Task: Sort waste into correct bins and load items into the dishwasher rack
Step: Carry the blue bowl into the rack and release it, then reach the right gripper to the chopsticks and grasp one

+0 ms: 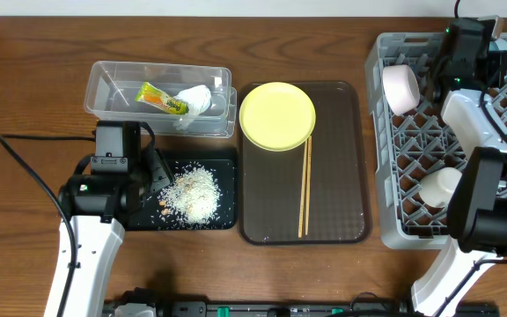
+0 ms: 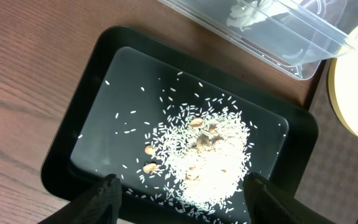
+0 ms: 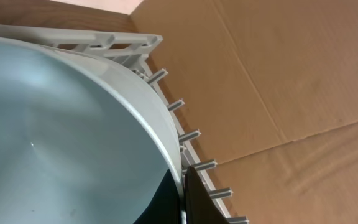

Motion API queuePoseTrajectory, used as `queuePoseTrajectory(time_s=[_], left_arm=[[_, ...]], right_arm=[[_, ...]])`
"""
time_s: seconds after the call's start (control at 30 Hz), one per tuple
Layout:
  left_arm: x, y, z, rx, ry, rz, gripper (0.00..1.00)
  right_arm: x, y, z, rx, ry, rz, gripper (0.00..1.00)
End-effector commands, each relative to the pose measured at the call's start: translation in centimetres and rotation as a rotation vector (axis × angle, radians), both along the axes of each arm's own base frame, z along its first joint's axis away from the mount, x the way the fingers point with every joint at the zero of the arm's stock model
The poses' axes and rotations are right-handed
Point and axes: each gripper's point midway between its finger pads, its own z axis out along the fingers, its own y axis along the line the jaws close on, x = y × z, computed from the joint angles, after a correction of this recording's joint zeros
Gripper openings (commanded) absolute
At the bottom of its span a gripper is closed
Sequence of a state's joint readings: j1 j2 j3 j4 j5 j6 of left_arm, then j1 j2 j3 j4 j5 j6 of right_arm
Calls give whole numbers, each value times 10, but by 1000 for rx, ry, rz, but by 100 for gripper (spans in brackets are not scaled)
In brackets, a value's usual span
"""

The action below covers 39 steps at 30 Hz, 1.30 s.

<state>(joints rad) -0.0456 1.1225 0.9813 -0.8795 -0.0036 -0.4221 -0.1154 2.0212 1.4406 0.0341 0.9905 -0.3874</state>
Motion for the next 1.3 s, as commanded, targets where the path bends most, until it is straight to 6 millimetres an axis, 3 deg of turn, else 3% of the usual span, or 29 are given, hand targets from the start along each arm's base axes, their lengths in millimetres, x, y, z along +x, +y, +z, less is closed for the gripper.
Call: queuePoseTrajectory(time_s=[0.0, 0.2, 0.4, 0.57, 0.7, 0.77, 0.9, 0.97, 1.07, 1.27], left_arm=[[1, 2, 1, 2, -3, 12, 66], [1, 2, 1, 2, -2, 12, 66], [1, 2, 1, 2, -2, 12, 66], [1, 2, 1, 1, -2, 12, 66], [1, 2, 1, 2, -3, 12, 66], [1, 2, 1, 2, -2, 12, 66], [1, 2, 1, 2, -2, 12, 66], [1, 2, 1, 2, -2, 12, 66], [1, 2, 1, 2, -2, 12, 66], [1, 2, 1, 2, -2, 12, 66]], right_arm=[[1, 10, -13, -15, 31, -12, 1], [8, 42, -20, -3, 62, 46, 2], [6, 73, -27, 25, 92, 85, 24], [-7, 92, -2, 104, -3, 88, 45], [-15, 122, 18, 246, 4, 230, 59], [-23, 145, 24, 359, 8, 312, 60], [-50, 216, 19, 709, 50, 492, 62], [-71, 262, 11, 931, 117, 573, 60], [-106, 310, -6, 1149, 253, 597, 61], [-158, 347, -55, 1190, 437, 518, 57]])
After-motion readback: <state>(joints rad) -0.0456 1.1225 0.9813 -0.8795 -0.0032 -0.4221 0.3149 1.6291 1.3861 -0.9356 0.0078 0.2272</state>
